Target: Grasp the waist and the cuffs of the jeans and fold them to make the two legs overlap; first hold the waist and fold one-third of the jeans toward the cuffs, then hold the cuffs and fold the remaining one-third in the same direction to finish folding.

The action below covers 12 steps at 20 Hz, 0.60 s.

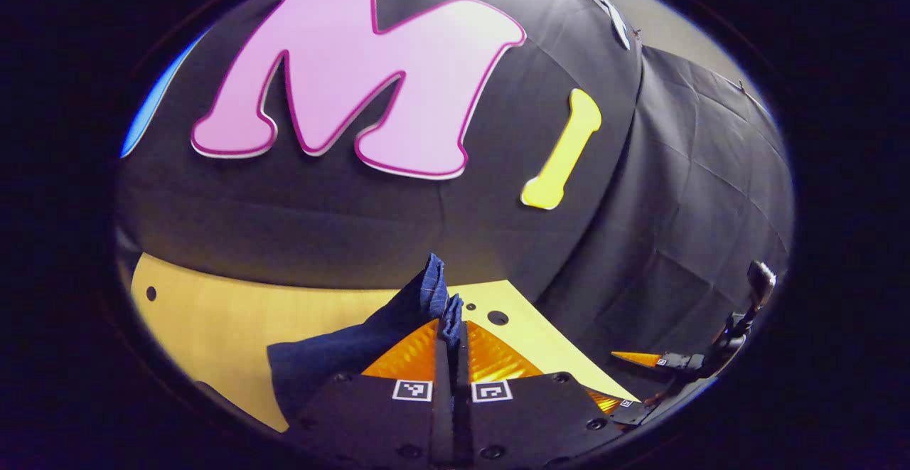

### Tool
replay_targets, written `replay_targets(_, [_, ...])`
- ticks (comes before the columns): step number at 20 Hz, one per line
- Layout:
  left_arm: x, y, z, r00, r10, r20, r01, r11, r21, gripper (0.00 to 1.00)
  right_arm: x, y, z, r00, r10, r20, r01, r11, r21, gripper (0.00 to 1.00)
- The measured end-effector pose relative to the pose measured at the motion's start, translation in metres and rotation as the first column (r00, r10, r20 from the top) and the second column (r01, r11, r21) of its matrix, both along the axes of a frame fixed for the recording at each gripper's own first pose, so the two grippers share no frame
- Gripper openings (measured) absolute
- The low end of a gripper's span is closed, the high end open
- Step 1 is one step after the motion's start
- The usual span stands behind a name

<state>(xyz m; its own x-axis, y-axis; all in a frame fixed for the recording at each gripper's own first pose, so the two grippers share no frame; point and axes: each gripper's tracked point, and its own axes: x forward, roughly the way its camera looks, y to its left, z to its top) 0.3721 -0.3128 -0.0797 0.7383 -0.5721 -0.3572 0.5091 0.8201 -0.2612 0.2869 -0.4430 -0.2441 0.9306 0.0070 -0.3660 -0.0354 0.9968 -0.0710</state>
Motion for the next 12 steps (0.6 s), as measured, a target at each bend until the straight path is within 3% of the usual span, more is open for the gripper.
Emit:
replay_targets(3, [0.008, -0.01, -0.026, 0.997, -0.042, -0.061, 0.043, 0.999, 0.017, 0.1, -0.013, -0.013, 0.001, 1.0, -0.024, -0.006, 0.024, 0.999, 0.033, 0.96])
replay_targets(5, [0.0, -0.016, -0.024, 0.995, -0.078, -0.067, 0.079, 0.997, 0.013, 0.2, -0.023, -0.021, 0.004, 0.999, -0.045, -0.006, 0.045, 0.998, 0.036, 0.96])
replay_targets(8, [-0.031, -0.017, -0.025, 0.994, -0.109, -0.028, 0.111, 0.992, 0.065, 1.0, -0.038, -0.022, 0.019, 0.998, -0.06, 0.006, 0.06, 0.996, 0.065, 0.96])
replay_targets(10, [-0.05, 0.013, -0.013, 0.997, -0.075, 0.037, 0.07, 0.991, 0.113, 0.97, -0.054, -0.012, 0.035, 0.998, -0.062, 0.021, 0.059, 0.993, 0.106, 0.96])
replay_targets(12, [-0.079, 0.051, 0.014, 0.993, -0.026, 0.113, 0.014, 0.994, 0.105, 0.97, -0.07, 0.001, 0.054, 0.998, -0.053, 0.045, 0.047, 0.99, 0.131, 0.96])
